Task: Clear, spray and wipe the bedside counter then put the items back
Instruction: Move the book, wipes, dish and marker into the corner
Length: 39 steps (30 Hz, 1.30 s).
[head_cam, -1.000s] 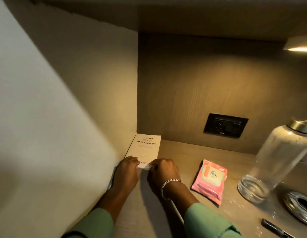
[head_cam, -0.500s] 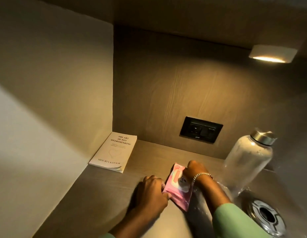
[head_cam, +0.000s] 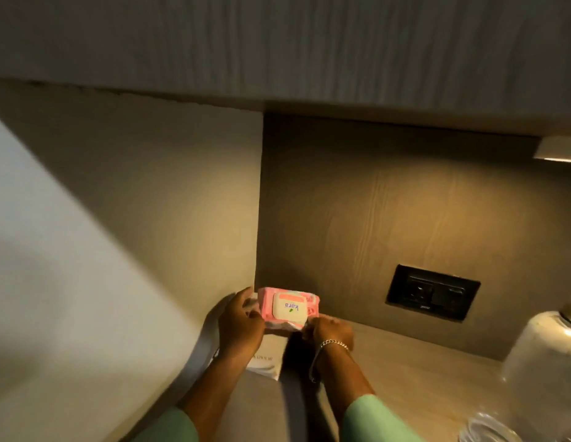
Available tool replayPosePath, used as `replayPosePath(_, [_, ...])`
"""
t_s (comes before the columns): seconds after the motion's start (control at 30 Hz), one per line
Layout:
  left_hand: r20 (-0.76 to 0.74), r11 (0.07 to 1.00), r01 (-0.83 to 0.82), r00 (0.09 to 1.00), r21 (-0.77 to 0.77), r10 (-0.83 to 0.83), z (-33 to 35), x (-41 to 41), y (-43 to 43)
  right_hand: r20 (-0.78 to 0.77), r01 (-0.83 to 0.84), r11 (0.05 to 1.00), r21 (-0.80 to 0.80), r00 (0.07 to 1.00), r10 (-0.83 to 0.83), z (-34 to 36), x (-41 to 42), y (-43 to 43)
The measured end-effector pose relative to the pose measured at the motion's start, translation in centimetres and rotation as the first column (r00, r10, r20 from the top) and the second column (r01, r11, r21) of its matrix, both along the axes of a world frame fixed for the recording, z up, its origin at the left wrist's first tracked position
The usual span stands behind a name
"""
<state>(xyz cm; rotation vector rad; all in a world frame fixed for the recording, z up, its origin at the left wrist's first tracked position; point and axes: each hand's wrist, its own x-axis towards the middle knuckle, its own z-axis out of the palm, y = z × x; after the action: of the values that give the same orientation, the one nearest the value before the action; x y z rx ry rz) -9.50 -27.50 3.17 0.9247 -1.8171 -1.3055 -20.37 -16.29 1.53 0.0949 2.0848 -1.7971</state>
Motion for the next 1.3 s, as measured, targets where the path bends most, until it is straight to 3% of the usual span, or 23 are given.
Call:
replayPosePath(0.1, [0.048,0.991,0.007,0.999,-0.132,-0.001,-0.7,1.0,-1.5,0.082,0.012,0.994,-0.112,0.997,-0.003,-1.7,0.8,-3.2])
replayPosePath(0.2, [0.106,0.984,0.051,0.994,-0.169,-0.034,-0.9,1.9,-1.2,0.114,0.052,0.979,-0.199,0.993,-0.029,-2.5,1.2,-4.7])
replayPosePath(0.3, [0.087,0.994,0.064,0.995,-0.091,-0.056,-0.3,2.3,1.7,0.043,0.184,0.958,-0.222,0.983,-0.179,-1.7,2.4,-2.8])
replayPosePath(0.4, [0.035,0.987,0.155,0.988,-0.05,-0.153,0.0,1.9,6.9,0.01,0.182,0.95,-0.253,0.983,-0.185,-0.6,4.9,2.3])
replayPosePath(0.5, [-0.035,0.948,0.318,0.947,-0.003,-0.318,-0.6,0.9,12.5,-0.187,0.156,0.969,-0.193,0.963,-0.192,-0.8,6.7,10.0])
replayPosePath(0.63, [-0.1,0.848,0.529,0.845,0.025,-0.525,-1.1,-0.1,21.7,-0.368,0.339,0.939,-0.065,0.866,-0.338,0.0,8.8,22.1])
replayPosePath(0.8, [0.011,0.512,0.859,0.512,-0.002,-0.859,-1.5,-0.8,32.8,-0.586,0.623,0.759,0.189,0.692,-0.422,0.7,7.8,34.9])
replayPosePath(0.87, [0.055,0.457,0.887,0.454,0.068,-0.889,-1.6,-1.8,36.0,-0.602,0.685,0.68,0.263,0.667,-0.44,0.1,6.1,38.3])
replayPosePath(0.97, [0.095,0.52,0.837,0.511,0.17,-0.854,-1.9,-3.7,39.3,-0.538,0.659,0.661,0.359,0.725,-0.43,-1.1,3.1,41.4])
replayPosePath(1.1, [0.11,0.629,0.714,0.63,0.308,-0.769,-1.7,-5.0,41.5,-0.403,0.439,0.733,0.519,0.882,-0.243,-1.7,0.8,42.4])
replayPosePath(1.3, [-0.05,0.65,0.673,0.707,0.354,-0.705,-0.6,-1.9,40.0,-0.345,0.356,0.825,0.44,0.915,-0.211,0.4,4.5,44.1])
